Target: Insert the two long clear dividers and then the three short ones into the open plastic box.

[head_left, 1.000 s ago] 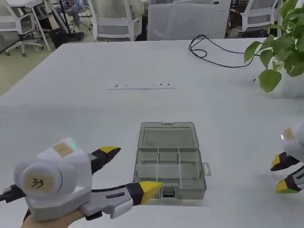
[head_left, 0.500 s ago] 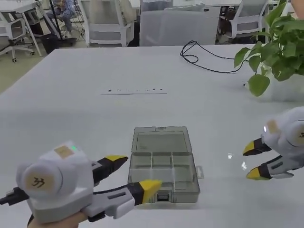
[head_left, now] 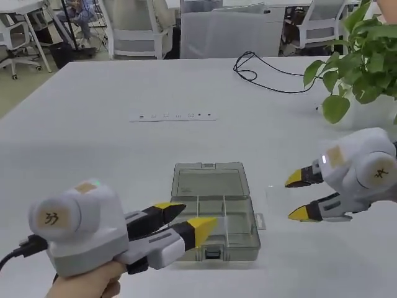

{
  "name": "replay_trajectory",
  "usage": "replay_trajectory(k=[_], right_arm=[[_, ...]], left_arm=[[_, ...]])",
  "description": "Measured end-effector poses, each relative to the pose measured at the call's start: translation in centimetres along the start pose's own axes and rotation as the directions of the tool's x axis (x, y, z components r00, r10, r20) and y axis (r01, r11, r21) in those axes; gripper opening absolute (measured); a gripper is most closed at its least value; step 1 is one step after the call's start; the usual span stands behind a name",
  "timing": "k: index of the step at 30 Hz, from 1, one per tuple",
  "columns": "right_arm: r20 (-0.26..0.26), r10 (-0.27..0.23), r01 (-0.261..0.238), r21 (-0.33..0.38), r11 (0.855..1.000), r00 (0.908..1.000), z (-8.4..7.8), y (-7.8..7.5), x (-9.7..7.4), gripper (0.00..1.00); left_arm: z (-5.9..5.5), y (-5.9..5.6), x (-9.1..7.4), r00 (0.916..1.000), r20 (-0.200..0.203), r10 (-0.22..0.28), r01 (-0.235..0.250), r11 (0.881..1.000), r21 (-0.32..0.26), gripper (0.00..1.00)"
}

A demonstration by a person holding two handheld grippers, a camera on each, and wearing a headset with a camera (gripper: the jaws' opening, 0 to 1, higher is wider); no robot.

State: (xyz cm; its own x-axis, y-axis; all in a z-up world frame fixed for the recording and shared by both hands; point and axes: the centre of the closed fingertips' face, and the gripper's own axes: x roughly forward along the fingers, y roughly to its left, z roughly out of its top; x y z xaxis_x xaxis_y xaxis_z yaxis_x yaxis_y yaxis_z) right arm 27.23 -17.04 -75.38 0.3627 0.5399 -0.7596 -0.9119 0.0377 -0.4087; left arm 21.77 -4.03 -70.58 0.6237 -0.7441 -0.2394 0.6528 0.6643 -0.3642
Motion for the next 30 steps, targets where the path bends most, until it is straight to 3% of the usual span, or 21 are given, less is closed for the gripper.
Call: replay_trajectory(k=[10, 17, 29, 30], right_arm=[[0.088, -0.007, 0.013, -0.063, 0.998, 0.9961, 4.7, 0.8, 0.2, 0.32], [0.141, 0.006, 0.009, -0.105, 0.994, 0.99, 7.8, 1.7, 0.5, 0.32], [0.201, 0.022, 0.01, -0.156, 0.988, 0.9793, 11.0, 2.7, 0.8, 0.32], [0.207, 0.025, 0.009, -0.159, 0.987, 0.978, 11.2, 2.8, 0.9, 0.32]], left_arm=[[-0.5, -0.9, 0.4, 0.9982, 0.001, -0.06, 0.06, 0.991, -0.118, 0.25], [-0.7, -1.2, 0.6, 0.9964, -0.005, -0.085, 0.083, 0.983, -0.165, 0.19], [-1.0, -1.3, 0.7, 0.9939, 0.001, -0.11, 0.107, 0.962, -0.25, 0.11], [-1.0, -1.3, 0.7, 0.9935, 0.001, -0.114, 0.11, 0.956, -0.27, 0.1]])
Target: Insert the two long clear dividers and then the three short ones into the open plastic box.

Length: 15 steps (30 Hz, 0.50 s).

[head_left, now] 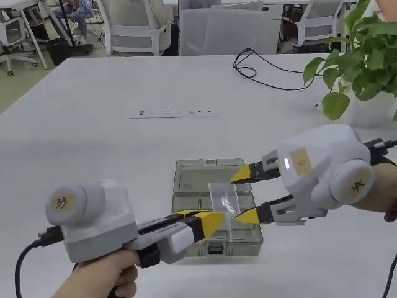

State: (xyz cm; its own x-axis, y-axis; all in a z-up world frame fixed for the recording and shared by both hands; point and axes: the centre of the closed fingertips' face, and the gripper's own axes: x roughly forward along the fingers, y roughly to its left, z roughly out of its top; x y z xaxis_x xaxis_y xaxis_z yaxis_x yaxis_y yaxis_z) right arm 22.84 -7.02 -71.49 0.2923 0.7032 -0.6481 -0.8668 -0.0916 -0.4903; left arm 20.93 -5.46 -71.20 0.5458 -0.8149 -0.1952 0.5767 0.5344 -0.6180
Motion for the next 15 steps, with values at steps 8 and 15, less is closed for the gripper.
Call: replay_trajectory(k=[8, 15], right_arm=[[0.021, -0.006, 0.007, -0.037, 0.999, 0.9998, 1.3, 0.1, 0.3, 0.32], [0.016, -0.004, 0.005, -0.054, 0.999, 0.9999, 1.7, 0.3, 0.4, 0.32]], left_arm=[[-0.2, -0.2, -0.2, 0.9997, -0.01, -0.022, 0.021, 0.998, -0.063, 0.0], [-0.2, -0.2, -0.3, 0.9997, -0.009, -0.025, 0.024, 0.996, -0.086, 0.0]])
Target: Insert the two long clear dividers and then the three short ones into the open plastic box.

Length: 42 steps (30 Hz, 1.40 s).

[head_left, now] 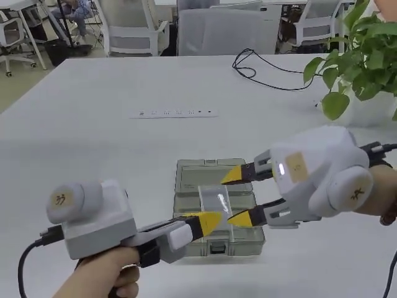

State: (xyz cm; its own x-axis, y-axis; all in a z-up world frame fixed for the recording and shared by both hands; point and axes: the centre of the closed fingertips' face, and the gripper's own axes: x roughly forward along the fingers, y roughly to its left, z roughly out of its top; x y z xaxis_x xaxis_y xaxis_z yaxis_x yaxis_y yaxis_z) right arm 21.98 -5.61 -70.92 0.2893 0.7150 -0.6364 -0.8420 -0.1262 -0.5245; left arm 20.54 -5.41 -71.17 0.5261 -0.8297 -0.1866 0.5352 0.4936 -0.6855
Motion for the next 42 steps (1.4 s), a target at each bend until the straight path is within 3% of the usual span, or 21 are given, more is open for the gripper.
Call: replay_trajectory(k=[8, 11, 12, 18, 22, 24, 28, 33, 35, 39, 40, 42], right_arm=[[-0.017, -0.001, 0.001, 0.015, 1.0, 0.9999, 0.1, 0.2, 0.1, 0.32], [-0.026, -0.002, 0.003, 0.026, 1.0, 0.9997, 0.0, 0.3, 0.1, 0.32], [-0.03, -0.003, 0.004, 0.031, 1.0, 0.9995, 0.0, 0.3, 0.1, 0.32], [-0.053, -0.005, 0.008, 0.047, 0.999, 0.9986, -0.3, 0.5, 0.2, 0.33], [-0.05, -0.015, 0.019, 0.07, 0.997, 0.9986, -0.3, 0.2, 0.0, 0.35], [-0.04, -0.016, 0.02, 0.099, 0.995, 0.9991, -0.3, 0.0, -0.1, 0.36], [-0.021, -0.014, 0.017, 0.146, 0.989, 0.9997, -0.2, -0.3, -0.3, 0.36], [0.033, 0.023, -0.03, 0.232, 0.972, 0.9992, 0.5, 0.0, -0.5, 0.36], [0.054, 0.042, -0.055, 0.256, 0.965, 0.9977, 0.9, 0.2, -0.5, 0.36], [0.09, 0.087, -0.11, 0.289, 0.951, 0.9922, 1.5, 0.6, -0.7, 0.35], [0.086, 0.097, -0.117, 0.282, 0.952, 0.9916, 1.4, 0.8, -0.7, 0.35], [0.095, 0.125, -0.147, 0.286, 0.947, 0.9876, 1.6, 1.2, -0.6, 0.35]], left_arm=[[-0.2, 0.1, -0.2, 0.9999, -0.014, 0.008, -0.009, 1.0, -0.026, 0.0], [-0.4, 0.2, -0.2, 0.9993, -0.035, 0.008, -0.013, 0.992, -0.127, 0.0], [-0.3, 0.5, -0.1, 0.9994, -0.033, 0.009, -0.013, 0.995, -0.103, 0.0], [-0.6, 0.4, 0.0, 0.9982, -0.057, 0.02, -0.026, 0.993, -0.111, 0.0], [-0.5, 0.2, 0.0, 0.9979, -0.061, 0.023, -0.028, 0.996, -0.087, 0.0], [-0.9, 0.8, -0.2, 0.9932, -0.105, 0.051, -0.052, 0.999, -0.013, 0.0], [-1.1, 1.3, -0.4, 0.9885, -0.126, 0.083, -0.073, 0.994, 0.082, 0.0], [-1.8, 2.0, -0.8, 0.9787, -0.167, 0.12, -0.075, 0.965, 0.252, 0.0], [-1.9, 2.2, -0.9, 0.976, -0.177, 0.127, -0.072, 0.955, 0.288, 0.0], [-2.2, 2.4, -1.1, 0.9677, -0.202, 0.151, -0.056, 0.911, 0.41, 0.0], [-2.1, 2.5, -1.1, 0.9666, -0.204, 0.156, -0.049, 0.892, 0.449, 0.0], [-2.3, 2.3, -1.2, 0.964, -0.218, 0.153, -0.033, 0.882, 0.471, 0.0]])
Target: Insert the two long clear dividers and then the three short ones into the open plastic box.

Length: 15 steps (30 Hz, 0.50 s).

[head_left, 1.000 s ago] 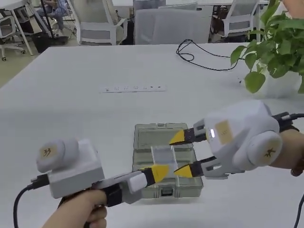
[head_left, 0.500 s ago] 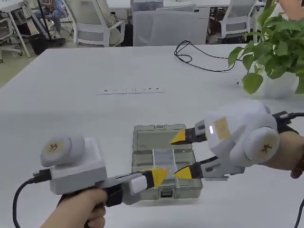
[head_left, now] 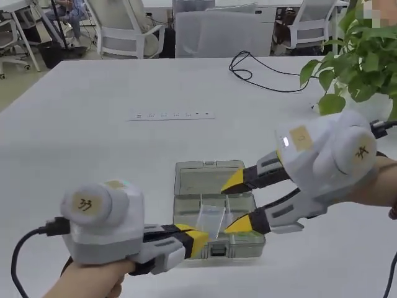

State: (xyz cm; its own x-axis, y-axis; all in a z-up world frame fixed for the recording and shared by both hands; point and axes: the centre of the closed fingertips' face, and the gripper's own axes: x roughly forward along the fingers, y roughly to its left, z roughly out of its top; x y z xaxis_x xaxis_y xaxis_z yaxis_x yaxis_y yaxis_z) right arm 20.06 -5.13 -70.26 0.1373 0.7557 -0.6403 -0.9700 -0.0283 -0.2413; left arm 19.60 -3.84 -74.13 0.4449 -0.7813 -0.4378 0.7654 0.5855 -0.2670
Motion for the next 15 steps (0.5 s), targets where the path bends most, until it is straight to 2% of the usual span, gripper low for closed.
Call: replay_trajectory(k=[3, 4, 7, 9, 13, 15], right_arm=[[0.005, 0.032, -0.032, 0.002, 0.999, 0.9995, 0.1, 0.5, 0.1, 0.35], [0.005, 0.04, -0.04, 0.001, 0.999, 0.9992, 0.2, 0.7, 0.2, 0.34], [0.016, 0.069, -0.069, 0.003, 0.998, 0.9975, 0.4, 1.2, 0.3, 0.34], [0.022, 0.095, -0.095, 0.003, 0.995, 0.9952, 0.6, 1.6, 0.3, 0.31], [0.046, 0.134, -0.134, -0.001, 0.991, 0.99, 1.0, 2.2, 0.4, 0.28], [0.051, 0.152, -0.153, -0.002, 0.988, 0.987, 1.0, 2.3, 0.4, 0.26]], left_arm=[[0.2, -0.3, -0.1, 0.9999, 0.005, -0.017, 0.016, 0.998, 0.062, 0.0], [0.4, -0.6, -0.2, 0.9994, 0.009, -0.033, 0.032, 0.993, 0.118, 0.0], [0.4, -1.2, -0.3, 0.9989, -0.004, -0.047, 0.047, 0.984, 0.173, 0.0], [0.4, -1.6, -0.3, 0.9974, -0.006, -0.071, 0.071, 0.97, 0.231, 0.0], [0.1, -2.4, -0.3, 0.994, -0.038, -0.102, 0.109, 0.939, 0.327, 0.0], [-0.1, -2.9, -0.2, 0.9902, -0.041, -0.133, 0.139, 0.933, 0.333, 0.0]])
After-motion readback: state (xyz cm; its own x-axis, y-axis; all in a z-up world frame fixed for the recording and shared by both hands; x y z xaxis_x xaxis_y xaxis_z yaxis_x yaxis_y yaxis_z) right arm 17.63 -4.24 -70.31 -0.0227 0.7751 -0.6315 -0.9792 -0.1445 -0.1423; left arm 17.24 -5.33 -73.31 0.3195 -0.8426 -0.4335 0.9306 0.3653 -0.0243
